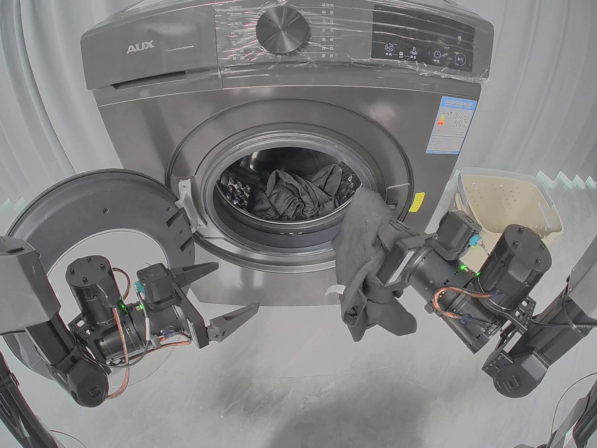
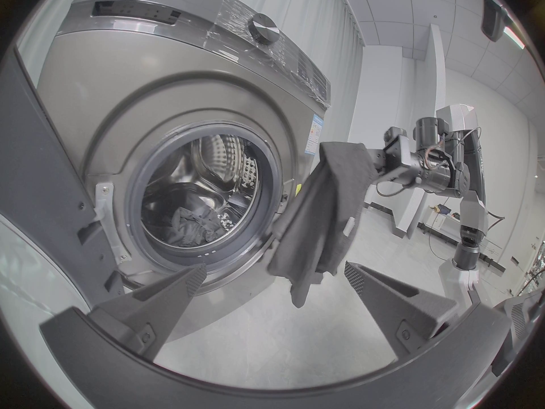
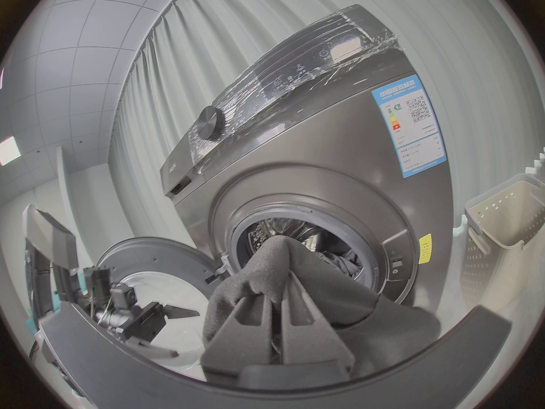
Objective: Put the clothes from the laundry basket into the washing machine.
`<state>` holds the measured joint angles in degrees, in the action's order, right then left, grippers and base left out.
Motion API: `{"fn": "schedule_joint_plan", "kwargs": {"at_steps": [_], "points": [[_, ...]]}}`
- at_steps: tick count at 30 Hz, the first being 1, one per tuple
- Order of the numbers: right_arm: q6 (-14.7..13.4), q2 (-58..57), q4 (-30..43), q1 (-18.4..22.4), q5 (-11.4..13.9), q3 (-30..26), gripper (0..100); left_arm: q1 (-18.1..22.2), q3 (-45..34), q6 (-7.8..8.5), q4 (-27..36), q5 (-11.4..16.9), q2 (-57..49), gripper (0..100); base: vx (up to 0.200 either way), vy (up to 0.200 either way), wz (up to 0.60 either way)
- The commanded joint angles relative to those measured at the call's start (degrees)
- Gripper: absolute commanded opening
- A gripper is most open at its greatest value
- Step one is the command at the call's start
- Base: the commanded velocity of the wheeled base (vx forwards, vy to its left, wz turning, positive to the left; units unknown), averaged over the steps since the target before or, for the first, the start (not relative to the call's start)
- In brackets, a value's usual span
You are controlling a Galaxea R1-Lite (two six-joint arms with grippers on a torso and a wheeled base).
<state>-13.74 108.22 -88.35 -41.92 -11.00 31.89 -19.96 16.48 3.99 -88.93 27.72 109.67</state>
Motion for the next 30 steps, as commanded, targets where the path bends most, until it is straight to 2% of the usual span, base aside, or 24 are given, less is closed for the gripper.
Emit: {"fn": "schedule_joint_plan", "kwargs": {"at_steps": [1,9,13,19,25,30], "points": [[0.20,2.35,0.10,-0.97,-2.80,4.58,0,-2.63,0.31,0.14,-0.01,-0.30,1.25,100,0.000,0.000,0.00],[0.91,7.89,1.69,-0.44,-3.95,12.23,0,-4.57,2.59,0.32,-0.01,-4.43,4.77,100,0.000,0.000,0.00],[0.99,9.65,2.04,-0.53,-4.38,14.25,0,-5.80,2.85,0.32,-0.01,-5.05,5.82,100,0.000,0.000,0.00],[1.08,12.02,2.04,-0.88,-5.18,17.42,0,-8.87,4.96,0.14,-0.01,-8.21,8.28,100,0.000,0.000,0.00],[1.43,12.02,1.86,-0.97,-5.88,18.12,0,-10.45,7.42,0.06,-0.01,-8.82,12.06,100,0.000,0.000,0.00],[1.70,12.02,1.77,-1.06,-6.23,18.47,0,-10.54,11.99,-0.91,-0.01,-8.74,15.93,100,0.000,0.000,0.00]]}}
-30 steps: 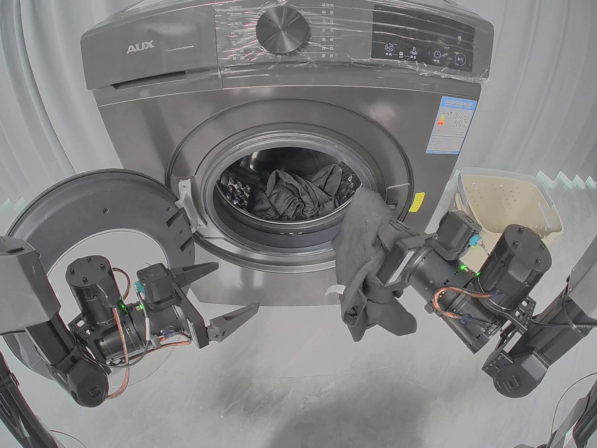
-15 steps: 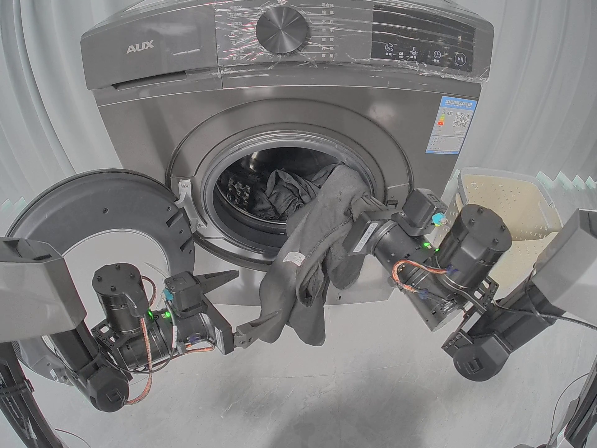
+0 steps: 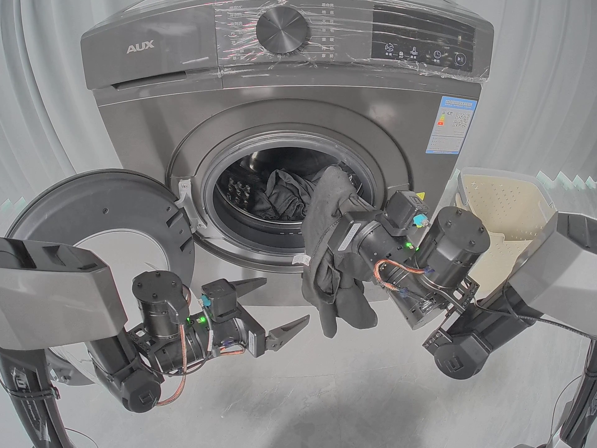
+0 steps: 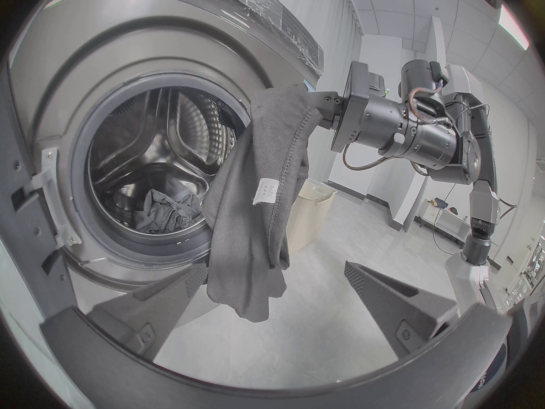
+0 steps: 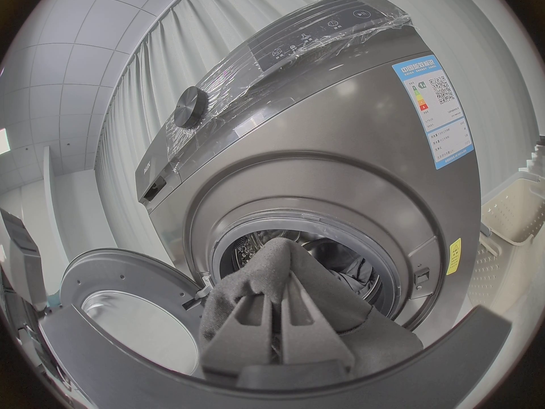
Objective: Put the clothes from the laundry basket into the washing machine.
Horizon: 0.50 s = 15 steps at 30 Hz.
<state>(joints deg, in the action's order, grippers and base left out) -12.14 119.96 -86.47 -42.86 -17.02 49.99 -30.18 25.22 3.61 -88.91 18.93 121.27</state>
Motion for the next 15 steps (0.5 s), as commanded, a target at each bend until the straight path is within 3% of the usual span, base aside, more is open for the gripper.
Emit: {"fn": "schedule_joint_plan", "kwargs": {"at_steps": [1,4,10,12,13,15], "points": [[0.10,0.28,-0.10,-0.12,-0.21,0.46,0,-0.31,4.13,-0.71,-0.04,0.05,5.03,100,0.000,0.000,0.00],[0.10,0.37,-0.19,-0.12,-0.21,0.37,0,-0.40,6.15,-1.50,-0.04,0.05,6.43,100,0.000,0.000,0.00],[0.10,1.16,-0.72,-0.12,-0.21,0.37,0,-1.19,8.35,-1.59,-0.04,-0.30,8.63,100,0.000,0.000,0.00],[0.10,1.77,-1.07,-0.12,-0.21,0.46,0,-1.11,11.16,-1.59,-0.04,-3.55,11.00,100,0.000,0.000,0.00],[0.10,1.86,-1.16,-0.12,-0.21,0.46,0,-1.11,12.22,-1.67,-0.04,-4.78,11.79,0,0.000,0.000,0.00],[0.10,1.86,-1.16,-0.12,-0.21,0.37,0,-0.93,13.98,-1.85,-0.13,-5.66,12.76,0,0.000,0.000,0.00]]}}
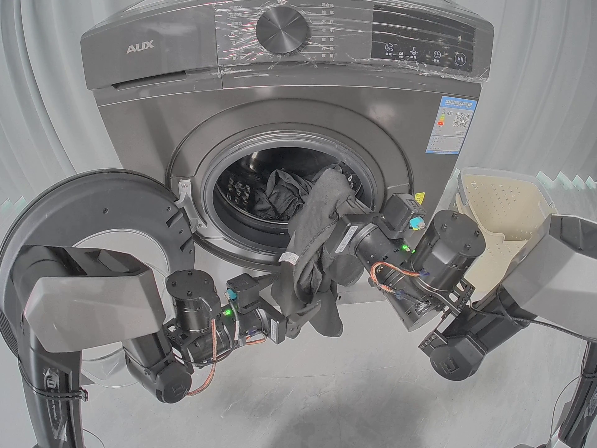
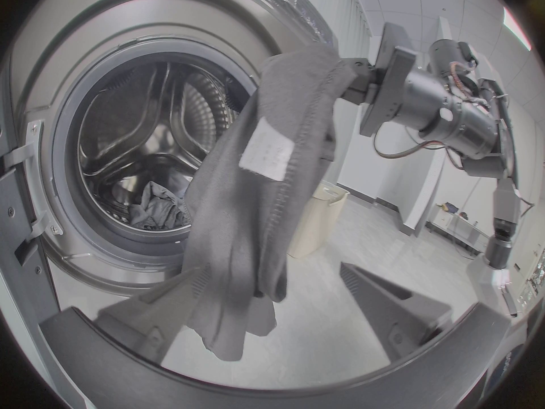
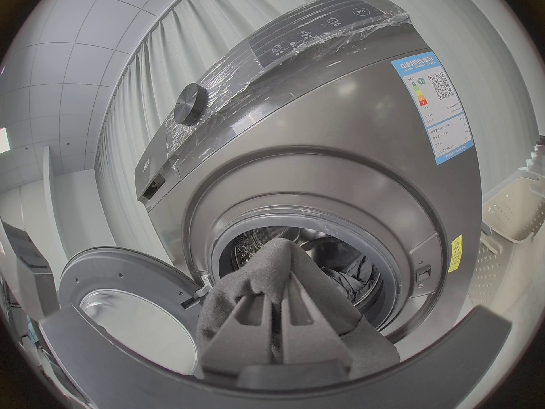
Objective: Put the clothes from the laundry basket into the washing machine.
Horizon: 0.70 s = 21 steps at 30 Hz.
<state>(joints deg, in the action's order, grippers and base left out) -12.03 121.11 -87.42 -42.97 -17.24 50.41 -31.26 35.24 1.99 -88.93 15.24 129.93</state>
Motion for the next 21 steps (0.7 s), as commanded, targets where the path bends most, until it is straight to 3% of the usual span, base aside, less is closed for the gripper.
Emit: {"fn": "schedule_joint_plan", "kwargs": {"at_steps": [1,6,14,18,21], "points": [[-0.01,0.70,-0.21,-0.01,0.01,-0.05,0,0.14,4.40,-0.23,-0.10,-2.05,4.28,0,0.000,0.000,0.00],[-0.01,0.53,-0.30,-0.01,0.01,-0.13,0,0.14,8.35,-2.25,-0.10,-3.72,4.72,0,0.000,0.000,0.00],[-0.10,0.44,-0.82,0.70,-0.08,-0.49,0,0.06,5.27,-2.34,-0.10,-4.34,0.85,0,0.000,0.000,0.00],[-0.10,0.26,-0.82,2.54,-0.16,-0.84,0,0.49,-2.20,-2.07,-0.10,-3.11,-7.06,0,0.000,0.000,0.00],[-0.27,-0.09,-0.91,3.95,-0.08,-2.07,0,1.02,-8.61,-1.72,-0.01,0.76,-13.38,0,0.000,0.000,0.00]]}}
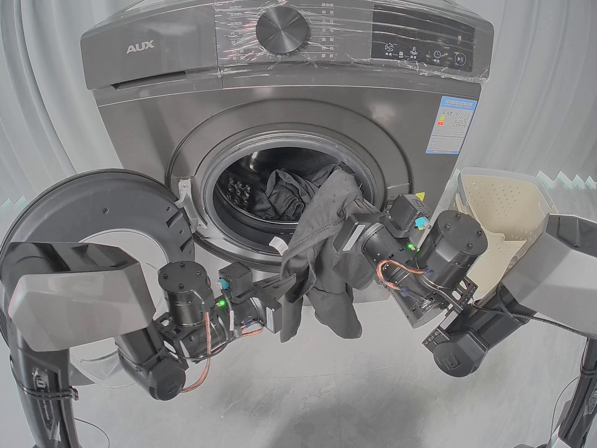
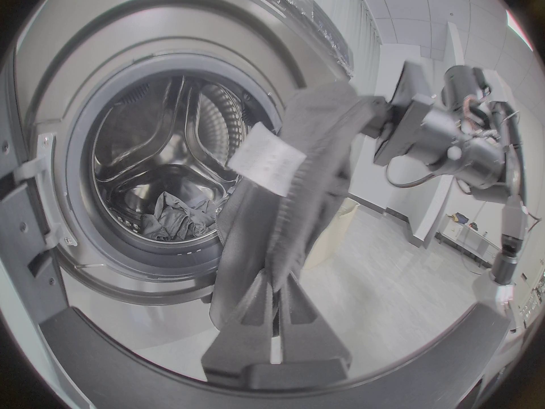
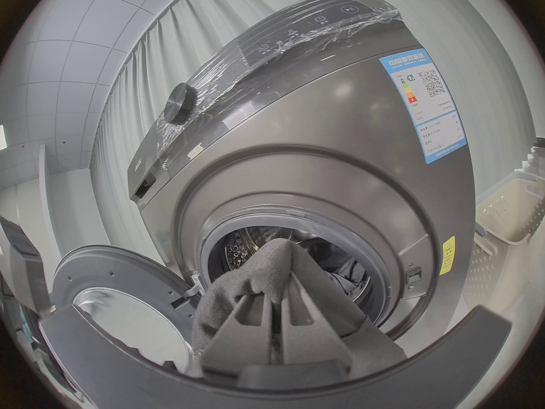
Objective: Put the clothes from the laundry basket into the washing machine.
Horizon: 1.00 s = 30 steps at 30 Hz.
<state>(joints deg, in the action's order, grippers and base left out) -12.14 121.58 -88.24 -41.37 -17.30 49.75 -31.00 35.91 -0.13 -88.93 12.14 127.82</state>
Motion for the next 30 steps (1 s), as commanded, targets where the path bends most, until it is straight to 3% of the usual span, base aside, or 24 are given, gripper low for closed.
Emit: {"fn": "schedule_joint_plan", "kwargs": {"at_steps": [1,6,10,11,13,15,20,26,30], "points": [[-0.34,-0.82,-0.09,2.88,-0.02,-2.11,0,1.56,-11.22,0.40,-0.01,5.17,-13.65,0,0.000,0.000,0.00],[-1.31,-3.28,-0.09,3.14,1.04,-7.65,0,4.11,-16.93,-0.22,0.16,9.22,-22.96,0,0.000,0.000,0.00],[-2.62,-5.82,-0.09,2.35,3.32,-13.36,0,4.11,-18.25,-0.57,0.16,10.18,-26.57,0,0.000,0.000,0.00],[-2.98,-6.70,-0.18,2.00,4.91,-16.18,0,4.02,-17.37,-1.98,0.25,10.18,-27.54,0,0.000,0.000,0.00],[-3.15,-7.23,-0.18,1.74,5.87,-18.37,0,4.11,-15.79,-4.26,0.07,9.30,-27.62,0,0.000,0.000,0.00],[-3.15,-7.58,-0.18,1.74,6.05,-18.99,0,4.72,-14.56,-5.32,0.16,9.22,-27.62,0,0.000,0.000,0.00],[-3.24,-7.85,-0.18,1.74,6.40,-20.48,0,10.70,-11.74,-5.32,0.25,8.78,-27.45,0,0.000,0.000,0.00],[-3.24,-7.93,-0.18,-0.02,6.58,-22.42,0,11.05,-9.19,-5.23,0.42,4.03,-27.27,0,0.000,0.000,0.00],[-3.06,-8.46,-0.27,-0.02,6.66,-21.19,0,10.96,-9.46,-5.23,0.42,3.68,-27.01,0,0.000,0.000,0.00]]}}
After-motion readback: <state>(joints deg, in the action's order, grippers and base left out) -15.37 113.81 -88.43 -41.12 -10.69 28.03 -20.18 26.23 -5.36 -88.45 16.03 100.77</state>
